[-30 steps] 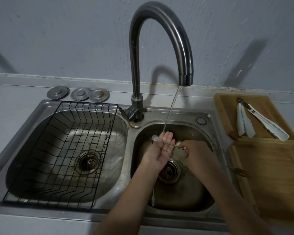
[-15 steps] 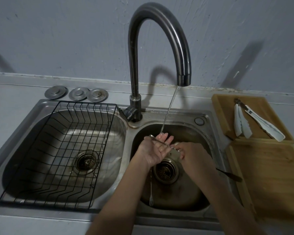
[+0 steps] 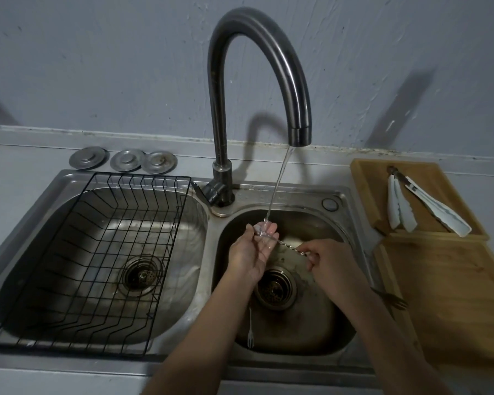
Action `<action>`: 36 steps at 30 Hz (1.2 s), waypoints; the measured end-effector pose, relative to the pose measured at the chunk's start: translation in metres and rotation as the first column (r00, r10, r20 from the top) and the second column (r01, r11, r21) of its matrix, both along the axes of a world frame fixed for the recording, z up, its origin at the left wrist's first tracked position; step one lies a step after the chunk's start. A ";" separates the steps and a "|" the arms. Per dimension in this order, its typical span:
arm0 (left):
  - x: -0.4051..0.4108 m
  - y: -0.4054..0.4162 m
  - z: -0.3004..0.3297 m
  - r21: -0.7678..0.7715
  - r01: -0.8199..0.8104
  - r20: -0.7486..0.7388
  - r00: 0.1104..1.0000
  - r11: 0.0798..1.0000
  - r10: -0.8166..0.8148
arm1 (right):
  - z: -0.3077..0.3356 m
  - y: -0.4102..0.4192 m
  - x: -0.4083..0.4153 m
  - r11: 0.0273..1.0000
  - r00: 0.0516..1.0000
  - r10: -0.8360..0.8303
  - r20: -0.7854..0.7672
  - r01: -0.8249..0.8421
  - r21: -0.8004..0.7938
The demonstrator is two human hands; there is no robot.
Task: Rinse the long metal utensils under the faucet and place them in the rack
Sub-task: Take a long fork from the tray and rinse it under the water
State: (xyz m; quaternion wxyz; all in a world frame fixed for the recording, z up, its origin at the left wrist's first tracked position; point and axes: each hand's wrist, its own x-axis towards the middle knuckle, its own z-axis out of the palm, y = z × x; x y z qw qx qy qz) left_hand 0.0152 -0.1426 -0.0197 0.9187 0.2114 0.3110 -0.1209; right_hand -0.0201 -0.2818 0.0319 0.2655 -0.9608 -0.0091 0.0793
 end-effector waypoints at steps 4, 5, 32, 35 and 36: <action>0.006 0.004 0.001 -0.056 -0.016 -0.111 0.994 0.998 0.010 | -0.002 0.000 -0.001 1.000 0.999 -0.005 0.034 0.005 -0.001; 0.006 0.004 0.001 -0.111 -0.023 -0.119 0.993 0.994 0.009 | -0.002 0.000 -0.002 1.000 0.998 -0.008 0.062 0.009 -0.014; 0.001 -0.013 0.015 0.163 -0.053 0.113 0.993 0.985 0.035 | -0.010 0.015 -0.002 0.989 0.988 0.087 0.125 -0.071 -0.128; 0.009 -0.007 0.030 0.420 -0.055 0.267 0.961 0.906 -0.065 | -0.022 0.023 0.002 0.987 0.983 0.158 0.089 -0.157 -0.018; 0.011 -0.006 0.035 0.491 -0.059 0.335 0.934 0.869 -0.125 | -0.022 0.028 0.004 0.984 0.984 0.168 0.056 -0.171 0.051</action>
